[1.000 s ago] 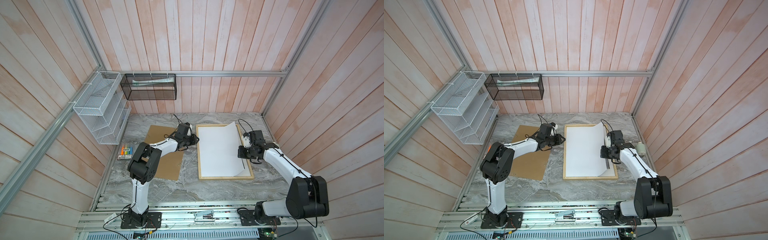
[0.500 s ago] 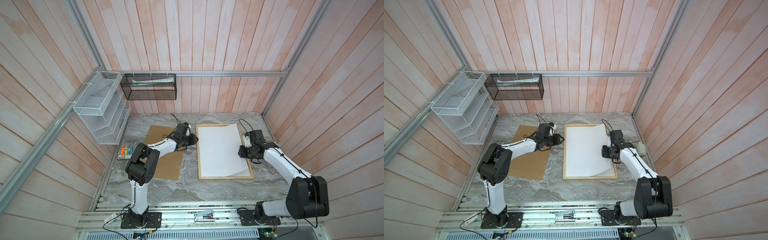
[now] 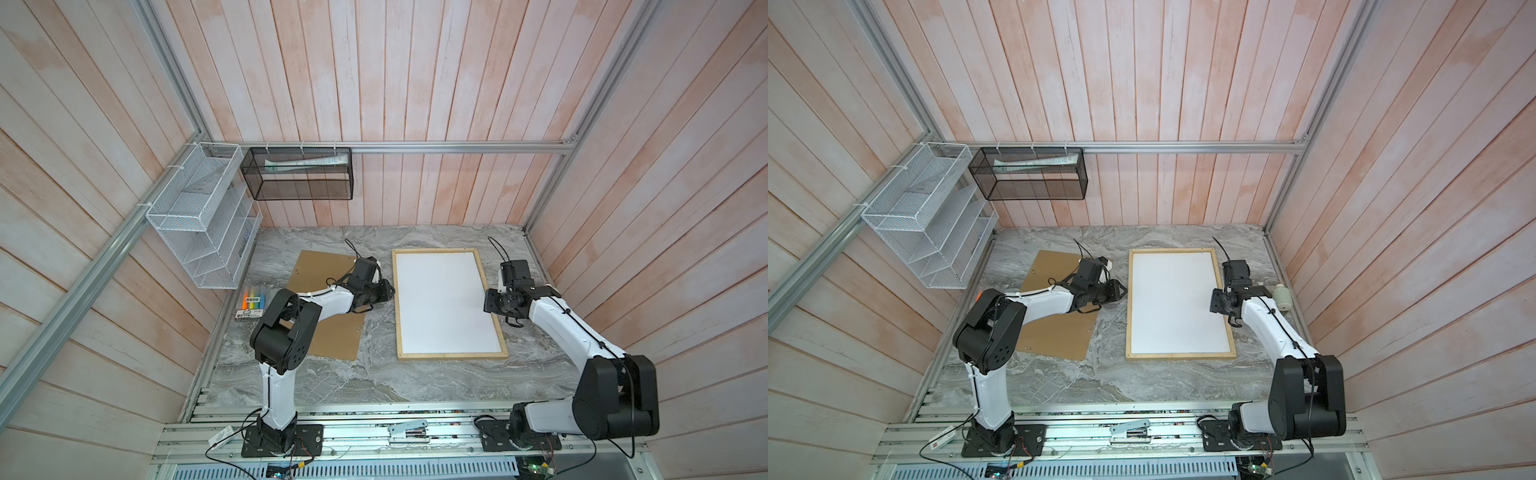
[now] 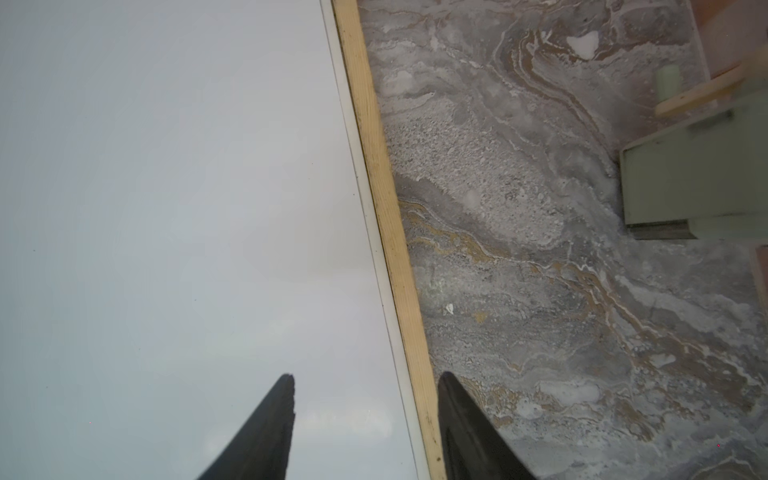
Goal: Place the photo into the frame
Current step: 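Lower the curled photo flat into the frame with both grippers at its edges, then press the photo's side edges down along the frame's inner rails with both grippers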
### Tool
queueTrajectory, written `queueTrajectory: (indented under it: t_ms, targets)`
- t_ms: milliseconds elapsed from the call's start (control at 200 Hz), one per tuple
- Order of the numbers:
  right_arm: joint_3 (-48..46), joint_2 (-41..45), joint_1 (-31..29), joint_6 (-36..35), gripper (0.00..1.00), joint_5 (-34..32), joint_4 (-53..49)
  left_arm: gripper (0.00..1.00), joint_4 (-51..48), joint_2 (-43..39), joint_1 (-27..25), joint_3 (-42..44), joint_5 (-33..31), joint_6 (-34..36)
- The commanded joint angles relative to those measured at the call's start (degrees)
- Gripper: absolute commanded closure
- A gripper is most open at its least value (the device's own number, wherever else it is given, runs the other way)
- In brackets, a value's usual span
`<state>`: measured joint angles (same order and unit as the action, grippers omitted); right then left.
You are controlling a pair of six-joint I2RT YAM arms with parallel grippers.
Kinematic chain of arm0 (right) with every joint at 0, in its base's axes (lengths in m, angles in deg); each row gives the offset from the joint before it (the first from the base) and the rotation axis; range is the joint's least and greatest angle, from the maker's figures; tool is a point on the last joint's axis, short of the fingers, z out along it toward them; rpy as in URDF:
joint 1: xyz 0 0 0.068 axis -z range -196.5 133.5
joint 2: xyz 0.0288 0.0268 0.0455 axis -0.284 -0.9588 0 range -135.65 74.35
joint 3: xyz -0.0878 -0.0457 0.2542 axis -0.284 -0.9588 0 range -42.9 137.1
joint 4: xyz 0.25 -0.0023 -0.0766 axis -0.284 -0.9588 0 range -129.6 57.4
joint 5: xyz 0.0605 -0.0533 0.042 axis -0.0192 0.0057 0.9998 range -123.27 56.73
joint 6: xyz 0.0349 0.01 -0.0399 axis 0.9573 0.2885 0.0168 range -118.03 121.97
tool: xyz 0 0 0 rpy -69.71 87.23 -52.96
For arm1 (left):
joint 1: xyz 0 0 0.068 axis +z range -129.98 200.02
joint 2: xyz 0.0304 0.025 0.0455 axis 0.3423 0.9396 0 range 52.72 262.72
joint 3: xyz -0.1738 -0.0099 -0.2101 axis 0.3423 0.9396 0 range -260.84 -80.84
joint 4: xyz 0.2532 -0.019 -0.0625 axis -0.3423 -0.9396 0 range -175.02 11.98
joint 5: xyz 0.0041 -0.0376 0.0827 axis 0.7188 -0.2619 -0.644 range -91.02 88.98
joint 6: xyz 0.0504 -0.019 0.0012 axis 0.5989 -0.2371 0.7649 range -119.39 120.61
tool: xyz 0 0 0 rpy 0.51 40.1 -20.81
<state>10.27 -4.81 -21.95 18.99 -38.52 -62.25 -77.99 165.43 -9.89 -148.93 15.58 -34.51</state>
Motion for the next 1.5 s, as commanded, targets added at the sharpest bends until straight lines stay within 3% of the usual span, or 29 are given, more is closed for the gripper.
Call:
queueTrajectory:
  t_ms: [0, 345, 650, 1495]
  targets:
    - [-3.0, 0.6, 0.9, 3.5, 0.42, 1.4, 5.9, 0.6, 1.6, -0.8, -1.0, 0.7, -1.0, 0.8]
    - [-10.9, -0.2, 4.8, 4.2, 0.42, 5.1, 17.8, 0.6, -1.4, 0.2, -1.9, -0.5, -1.2, 3.4]
    - [-12.3, -2.7, 5.9, 2.3, 0.44, 6.1, 18.8, 0.6, -3.0, 2.1, -2.1, -2.2, -0.4, 3.9]
    - [-12.7, -9.4, 7.8, 0.0, 0.57, 19.3, 21.6, 0.62, -3.1, 4.0, -2.4, -2.5, 0.4, 4.0]
